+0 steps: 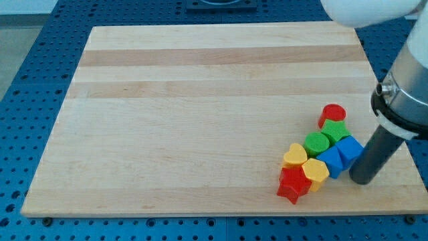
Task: Slightly move the red star towards up
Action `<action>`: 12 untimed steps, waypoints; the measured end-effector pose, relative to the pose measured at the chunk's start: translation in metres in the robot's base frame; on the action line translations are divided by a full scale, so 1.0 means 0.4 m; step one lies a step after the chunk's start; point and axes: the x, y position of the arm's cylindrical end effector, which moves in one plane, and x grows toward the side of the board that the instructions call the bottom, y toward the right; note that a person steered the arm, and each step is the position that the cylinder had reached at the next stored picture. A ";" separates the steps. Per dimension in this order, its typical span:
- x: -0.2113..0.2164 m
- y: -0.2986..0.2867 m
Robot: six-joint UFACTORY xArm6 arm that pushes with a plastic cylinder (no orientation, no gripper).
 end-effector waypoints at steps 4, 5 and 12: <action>0.096 -0.158; 0.096 -0.201; 0.098 -0.255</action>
